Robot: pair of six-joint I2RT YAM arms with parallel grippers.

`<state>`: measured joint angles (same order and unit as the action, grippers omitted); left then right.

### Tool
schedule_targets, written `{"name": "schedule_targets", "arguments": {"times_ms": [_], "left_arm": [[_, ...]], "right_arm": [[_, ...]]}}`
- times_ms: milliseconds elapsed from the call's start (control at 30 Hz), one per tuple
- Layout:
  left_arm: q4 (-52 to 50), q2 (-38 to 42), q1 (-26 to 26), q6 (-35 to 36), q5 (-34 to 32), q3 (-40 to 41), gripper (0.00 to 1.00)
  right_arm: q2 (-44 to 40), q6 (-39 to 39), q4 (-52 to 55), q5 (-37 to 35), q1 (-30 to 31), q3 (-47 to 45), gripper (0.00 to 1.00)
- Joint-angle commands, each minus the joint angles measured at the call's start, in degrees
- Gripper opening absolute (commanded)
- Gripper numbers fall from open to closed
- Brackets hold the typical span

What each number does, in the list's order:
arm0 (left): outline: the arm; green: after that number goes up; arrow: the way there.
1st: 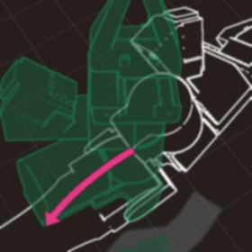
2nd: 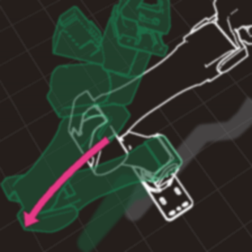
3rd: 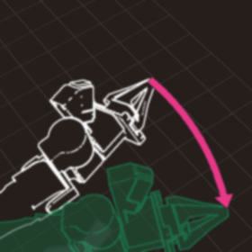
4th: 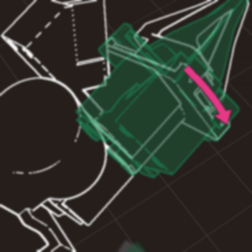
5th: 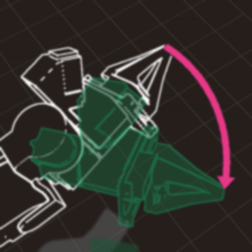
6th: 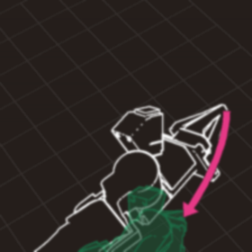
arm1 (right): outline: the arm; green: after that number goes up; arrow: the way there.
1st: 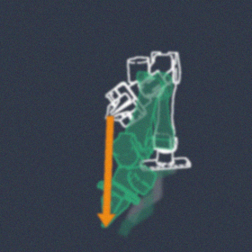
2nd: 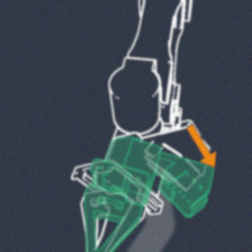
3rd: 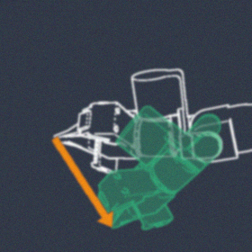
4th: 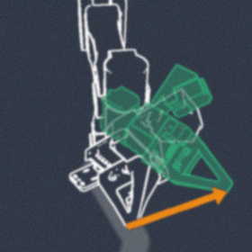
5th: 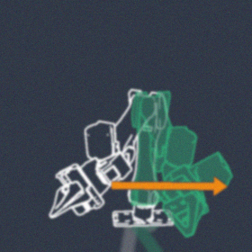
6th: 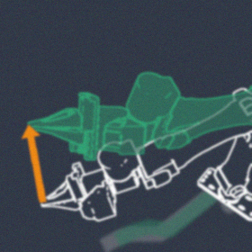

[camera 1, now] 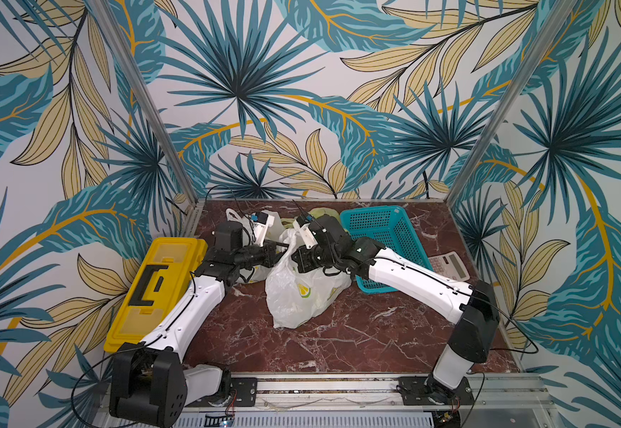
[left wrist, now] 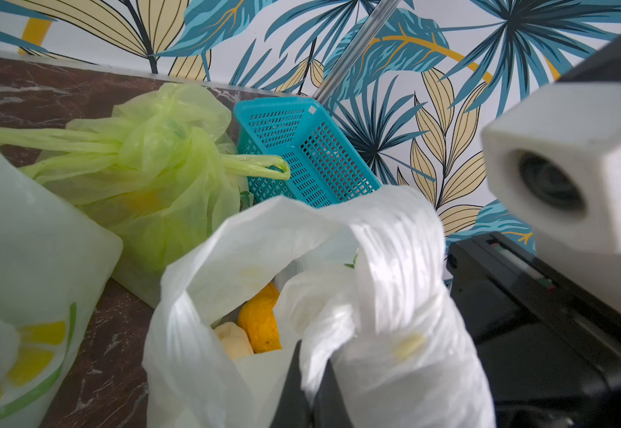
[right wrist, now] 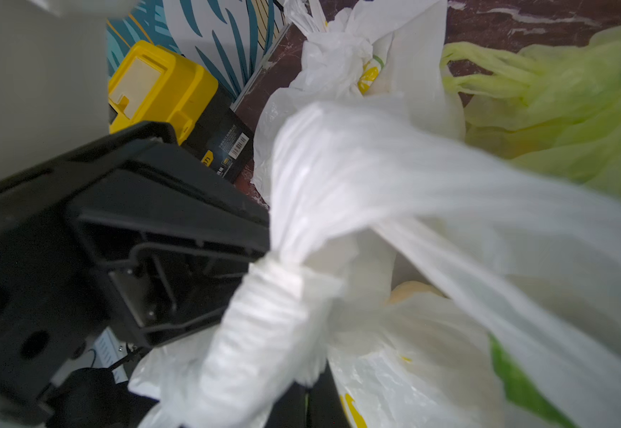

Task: Place the pears into plastic bags & tie knots
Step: Tie the plastic bag at the center of the board.

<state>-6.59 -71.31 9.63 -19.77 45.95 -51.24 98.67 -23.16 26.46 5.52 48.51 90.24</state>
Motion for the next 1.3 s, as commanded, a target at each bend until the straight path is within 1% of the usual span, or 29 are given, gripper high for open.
{"name": "schedule_targets", "arguments": {"times_ms": [0, 100, 267, 333, 433, 600, 633, 767, 900, 933, 967, 1000, 1033, 1067, 1100, 1133, 1167, 1200, 1267], "left_arm": [[0.5, 1.9, -1.2, 1.0, -1.0, 0.8, 0.0], [0.6, 2.6, -2.8, 1.0, -1.2, 0.8, 0.0], [0.5, 2.5, -3.4, 1.5, -1.3, 0.0, 0.0], [0.2, 2.6, -4.0, 1.4, -1.9, 0.4, 0.0], [-3.7, 3.6, -5.6, 2.3, -3.2, -0.2, 0.0], [-8.2, 5.9, -6.6, 4.7, -3.0, -1.5, 0.0], [-8.7, 6.1, -6.6, 5.3, -3.1, -1.7, 0.0], [-14.4, 6.1, -6.7, 7.8, -5.5, -2.8, 0.0], [-23.8, 5.9, -6.4, 14.6, -13.7, -5.1, 0.0], [-24.6, 6.3, -6.4, 15.4, -13.2, -5.5, 0.0], [-24.7, 6.6, -6.2, 15.7, -10.6, -5.7, 0.0], [-24.6, 6.7, -5.9, 15.6, -7.1, -6.4, 0.0], [-24.6, 6.5, -5.3, 15.5, -3.1, -7.1, 0.02], [-24.6, 6.3, -4.7, 15.4, -0.8, -7.7, 0.02], [-24.6, 6.1, -4.0, 15.5, 0.2, -8.2, 0.01], [-24.6, 6.1, -3.6, 15.9, 0.3, -8.4, 0.01], [-24.6, 5.8, -3.3, 16.1, -0.1, -8.6, 0.01], [-24.6, 5.5, -3.3, 16.1, -0.5, -8.8, 0.01], [-24.7, 5.0, -3.1, 15.9, -0.6, -9.2, 0.01]], "right_arm": [[-6.2, 1.5, 2.3, 0.6, -1.5, -4.0, 0.0], [-10.0, 1.8, 4.0, 1.8, -1.8, -7.3, 0.0], [-13.3, 1.5, 6.8, 2.1, -1.9, -11.0, 0.0], [-13.7, 1.5, 10.4, -0.7, -2.0, -11.7, 0.0], [-14.8, 0.6, 15.7, -5.0, -2.1, -13.0, 0.0], [-17.9, -2.3, 15.2, -7.1, -2.1, -18.3, 0.0], [-18.2, -2.9, 14.8, -7.3, -4.0, -19.1, 0.0], [-18.3, -4.0, 12.5, -7.4, -5.3, -21.1, 0.0], [-16.7, -3.5, 14.1, -6.9, -5.6, -20.4, 0.0], [-16.6, -2.4, 14.3, -5.2, -5.5, -19.6, 0.0], [-16.5, -1.1, 14.2, -2.6, -5.5, -18.8, 0.0], [-16.6, 0.1, 13.5, 1.1, -5.5, -18.1, 0.0], [-17.0, 0.4, 13.0, 3.1, -5.4, -17.4, 0.0], [-17.4, 0.6, 12.4, 4.9, -5.3, -16.8, 0.0], [-17.8, 1.1, 11.1, 7.9, -5.3, -16.5, 0.01], [-18.1, 1.7, 10.8, 9.8, -5.3, -16.1, 0.1], [-18.4, 2.0, 11.8, 10.1, -5.3, -15.1, 0.23], [-18.6, 2.7, 13.5, 8.9, -5.2, -13.7, 0.33], [-19.2, 4.0, 16.5, 6.6, -5.3, -10.8, 0.47]]}}
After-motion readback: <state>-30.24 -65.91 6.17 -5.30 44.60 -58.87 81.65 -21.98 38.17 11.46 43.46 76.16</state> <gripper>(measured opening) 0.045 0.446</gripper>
